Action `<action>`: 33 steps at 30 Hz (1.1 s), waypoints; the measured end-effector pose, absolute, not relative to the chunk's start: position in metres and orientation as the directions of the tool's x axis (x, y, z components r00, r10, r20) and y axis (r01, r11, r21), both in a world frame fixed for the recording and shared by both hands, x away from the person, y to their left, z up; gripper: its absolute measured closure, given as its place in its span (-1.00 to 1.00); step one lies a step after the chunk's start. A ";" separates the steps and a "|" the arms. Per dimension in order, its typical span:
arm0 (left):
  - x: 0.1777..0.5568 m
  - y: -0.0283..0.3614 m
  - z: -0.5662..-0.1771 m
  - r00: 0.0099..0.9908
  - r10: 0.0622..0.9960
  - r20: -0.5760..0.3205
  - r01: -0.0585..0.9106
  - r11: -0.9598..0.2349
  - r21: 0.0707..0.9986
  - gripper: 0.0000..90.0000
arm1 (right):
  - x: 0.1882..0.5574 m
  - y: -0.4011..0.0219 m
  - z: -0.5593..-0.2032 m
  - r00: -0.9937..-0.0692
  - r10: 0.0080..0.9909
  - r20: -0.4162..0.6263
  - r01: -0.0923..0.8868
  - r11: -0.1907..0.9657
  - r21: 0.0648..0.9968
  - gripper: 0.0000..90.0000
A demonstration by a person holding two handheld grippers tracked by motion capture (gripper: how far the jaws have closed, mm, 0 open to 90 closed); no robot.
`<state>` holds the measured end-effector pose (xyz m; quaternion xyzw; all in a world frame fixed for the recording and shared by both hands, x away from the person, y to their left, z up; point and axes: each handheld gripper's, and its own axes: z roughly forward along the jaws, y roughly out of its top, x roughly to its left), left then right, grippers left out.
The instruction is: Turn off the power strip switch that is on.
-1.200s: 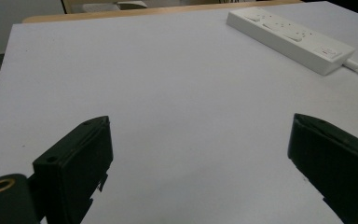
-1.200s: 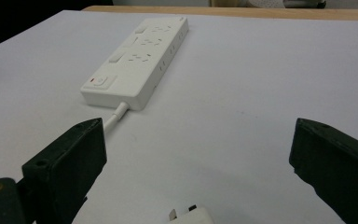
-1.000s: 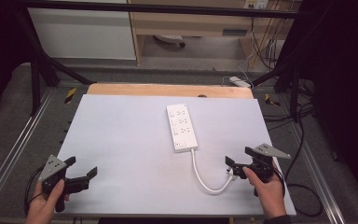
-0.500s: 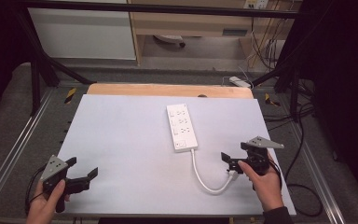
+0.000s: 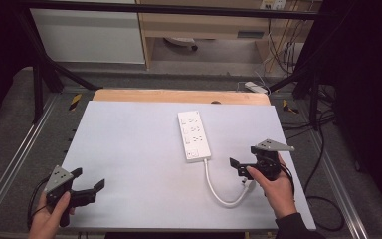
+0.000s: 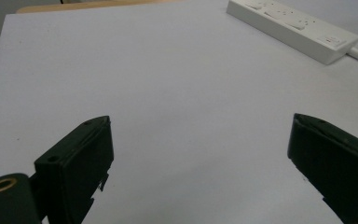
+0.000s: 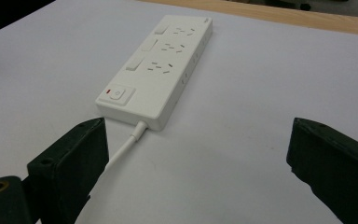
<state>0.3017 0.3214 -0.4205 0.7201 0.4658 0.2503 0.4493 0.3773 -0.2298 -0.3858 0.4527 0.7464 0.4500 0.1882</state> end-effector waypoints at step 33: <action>0.302 0.321 -0.421 0.438 0.897 -0.060 0.451 -0.161 0.878 -0.86 | 0.411 -0.183 -0.374 -0.532 0.842 0.094 0.471 0.201 0.859 -0.89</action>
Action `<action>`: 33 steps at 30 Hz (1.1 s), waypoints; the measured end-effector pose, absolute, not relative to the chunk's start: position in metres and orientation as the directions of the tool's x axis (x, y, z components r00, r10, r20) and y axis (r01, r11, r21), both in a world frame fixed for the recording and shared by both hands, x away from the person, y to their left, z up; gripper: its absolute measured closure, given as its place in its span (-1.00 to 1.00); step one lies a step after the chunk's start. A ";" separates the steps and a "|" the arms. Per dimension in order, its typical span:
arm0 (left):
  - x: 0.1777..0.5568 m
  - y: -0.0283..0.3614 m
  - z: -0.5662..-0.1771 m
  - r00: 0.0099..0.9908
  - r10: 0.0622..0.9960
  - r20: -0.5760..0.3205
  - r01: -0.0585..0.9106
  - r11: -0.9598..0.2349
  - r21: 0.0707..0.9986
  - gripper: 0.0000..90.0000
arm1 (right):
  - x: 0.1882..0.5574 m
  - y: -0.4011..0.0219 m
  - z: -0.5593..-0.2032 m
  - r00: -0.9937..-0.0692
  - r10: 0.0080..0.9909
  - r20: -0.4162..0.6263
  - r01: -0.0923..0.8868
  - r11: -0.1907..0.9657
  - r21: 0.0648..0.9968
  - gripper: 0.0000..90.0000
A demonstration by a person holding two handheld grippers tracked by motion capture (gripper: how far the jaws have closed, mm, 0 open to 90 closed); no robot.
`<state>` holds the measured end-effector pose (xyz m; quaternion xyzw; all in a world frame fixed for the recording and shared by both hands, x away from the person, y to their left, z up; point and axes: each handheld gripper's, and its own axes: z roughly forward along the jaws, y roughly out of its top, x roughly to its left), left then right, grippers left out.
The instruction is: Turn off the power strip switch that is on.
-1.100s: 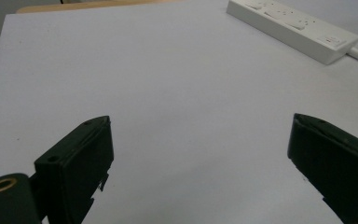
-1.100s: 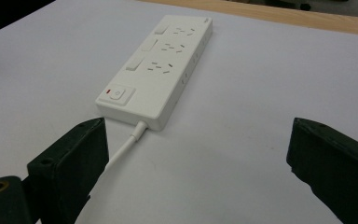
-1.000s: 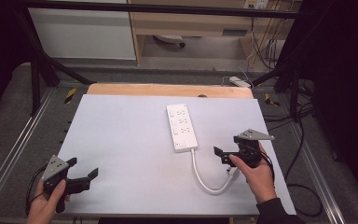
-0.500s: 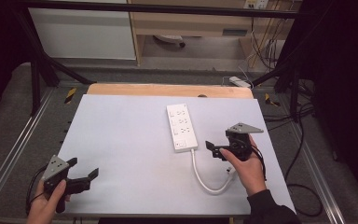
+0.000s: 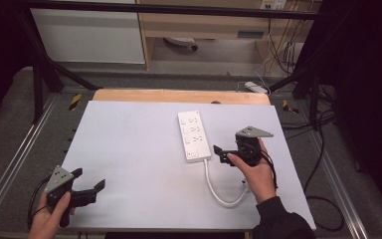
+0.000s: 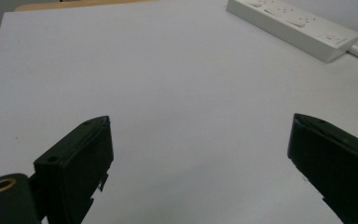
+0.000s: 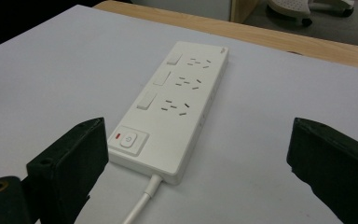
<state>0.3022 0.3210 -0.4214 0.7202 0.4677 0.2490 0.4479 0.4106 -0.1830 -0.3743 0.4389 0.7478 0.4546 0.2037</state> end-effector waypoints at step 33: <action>0.303 0.322 -0.422 0.437 0.897 -0.063 0.453 -0.159 0.877 -0.86 | 0.436 -0.149 -0.356 -0.554 0.830 0.062 0.434 0.225 0.872 -0.70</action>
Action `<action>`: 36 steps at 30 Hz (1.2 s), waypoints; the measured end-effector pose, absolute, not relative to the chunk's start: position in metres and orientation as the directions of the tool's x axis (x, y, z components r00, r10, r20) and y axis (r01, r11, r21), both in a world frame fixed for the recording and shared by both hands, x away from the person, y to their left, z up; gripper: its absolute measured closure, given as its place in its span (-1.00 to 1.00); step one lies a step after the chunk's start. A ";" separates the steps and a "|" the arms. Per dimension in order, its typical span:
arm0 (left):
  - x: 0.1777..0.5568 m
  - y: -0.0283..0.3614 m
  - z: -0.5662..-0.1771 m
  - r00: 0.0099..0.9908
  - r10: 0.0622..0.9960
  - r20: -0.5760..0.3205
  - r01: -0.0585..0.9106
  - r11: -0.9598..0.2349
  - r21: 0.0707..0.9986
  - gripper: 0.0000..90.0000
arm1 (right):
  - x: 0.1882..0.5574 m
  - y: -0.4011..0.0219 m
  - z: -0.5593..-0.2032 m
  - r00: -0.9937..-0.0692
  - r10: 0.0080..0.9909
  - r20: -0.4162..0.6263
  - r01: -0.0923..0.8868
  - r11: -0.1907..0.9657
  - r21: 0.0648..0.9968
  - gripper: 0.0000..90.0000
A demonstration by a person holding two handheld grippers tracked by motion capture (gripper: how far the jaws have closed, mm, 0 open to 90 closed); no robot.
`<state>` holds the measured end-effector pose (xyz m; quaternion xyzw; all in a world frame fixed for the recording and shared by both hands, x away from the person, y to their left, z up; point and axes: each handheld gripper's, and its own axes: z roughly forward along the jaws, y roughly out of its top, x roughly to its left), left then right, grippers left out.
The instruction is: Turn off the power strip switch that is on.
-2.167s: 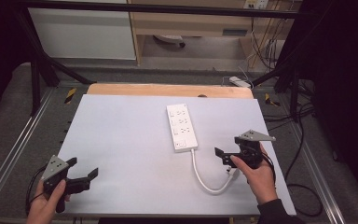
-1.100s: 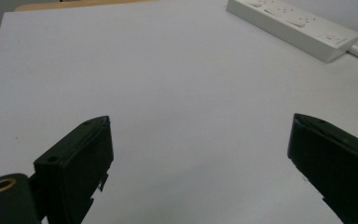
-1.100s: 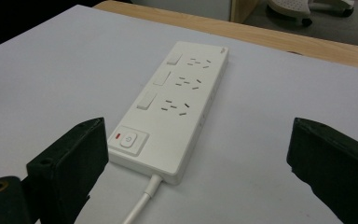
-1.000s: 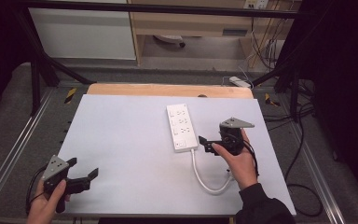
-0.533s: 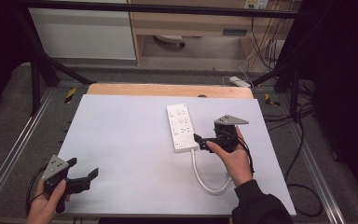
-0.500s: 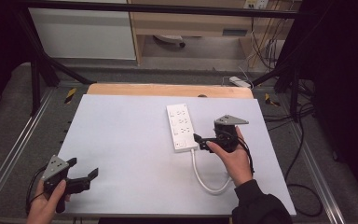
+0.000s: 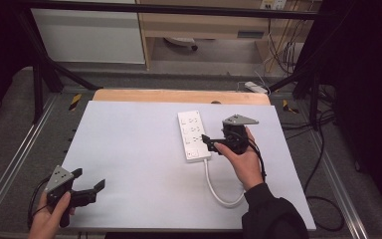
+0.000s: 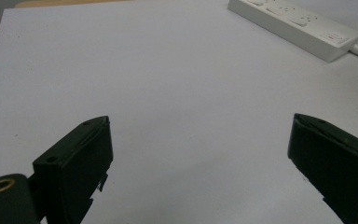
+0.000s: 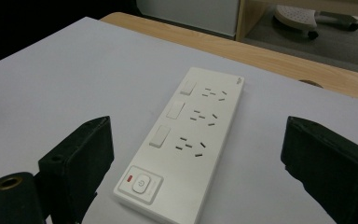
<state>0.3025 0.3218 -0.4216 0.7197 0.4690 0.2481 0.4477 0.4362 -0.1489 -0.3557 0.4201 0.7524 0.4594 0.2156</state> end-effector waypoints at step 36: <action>0.303 0.322 -0.422 0.437 0.897 -0.061 0.453 -0.161 0.877 -0.85 | 0.478 -0.120 -0.356 -0.562 0.827 -0.009 0.378 0.266 0.887 0.95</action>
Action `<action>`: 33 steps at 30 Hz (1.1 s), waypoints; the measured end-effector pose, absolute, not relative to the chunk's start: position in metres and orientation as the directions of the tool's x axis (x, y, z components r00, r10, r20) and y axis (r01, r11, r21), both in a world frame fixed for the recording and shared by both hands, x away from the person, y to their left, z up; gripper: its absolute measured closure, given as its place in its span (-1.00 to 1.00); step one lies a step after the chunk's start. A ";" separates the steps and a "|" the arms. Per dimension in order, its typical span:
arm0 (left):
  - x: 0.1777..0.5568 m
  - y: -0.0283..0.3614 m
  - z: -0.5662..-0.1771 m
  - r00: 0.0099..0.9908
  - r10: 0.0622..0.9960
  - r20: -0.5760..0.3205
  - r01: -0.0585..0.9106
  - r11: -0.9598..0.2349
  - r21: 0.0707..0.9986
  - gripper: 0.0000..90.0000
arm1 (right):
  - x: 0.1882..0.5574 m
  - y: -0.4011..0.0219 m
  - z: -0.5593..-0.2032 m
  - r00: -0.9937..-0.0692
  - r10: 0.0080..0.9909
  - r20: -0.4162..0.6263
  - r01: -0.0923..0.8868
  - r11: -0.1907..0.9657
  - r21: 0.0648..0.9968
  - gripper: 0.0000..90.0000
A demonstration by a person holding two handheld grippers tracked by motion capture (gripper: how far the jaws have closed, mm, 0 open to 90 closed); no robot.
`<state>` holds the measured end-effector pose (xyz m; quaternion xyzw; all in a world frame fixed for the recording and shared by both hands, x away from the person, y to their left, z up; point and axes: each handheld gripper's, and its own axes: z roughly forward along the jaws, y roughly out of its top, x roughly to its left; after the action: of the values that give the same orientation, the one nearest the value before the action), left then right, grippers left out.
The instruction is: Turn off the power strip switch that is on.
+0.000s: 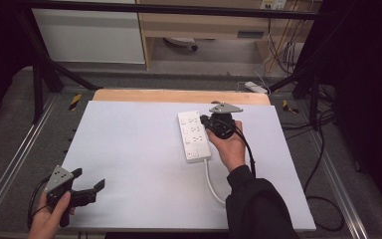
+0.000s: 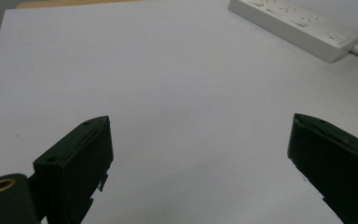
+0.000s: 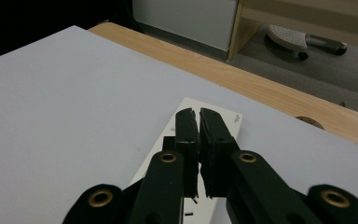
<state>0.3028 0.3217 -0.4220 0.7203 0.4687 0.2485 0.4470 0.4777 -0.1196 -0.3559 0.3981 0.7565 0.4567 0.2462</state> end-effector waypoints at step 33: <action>0.303 0.322 -0.423 0.441 0.895 -0.063 0.459 -0.165 0.873 -0.85 | 0.505 -0.105 -0.381 -0.570 0.821 0.036 0.425 0.256 0.868 1.00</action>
<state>0.3034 0.3216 -0.4225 0.7227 0.4684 0.2453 0.4452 0.5051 -0.1048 -0.3808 0.4088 0.7617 0.4525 0.2189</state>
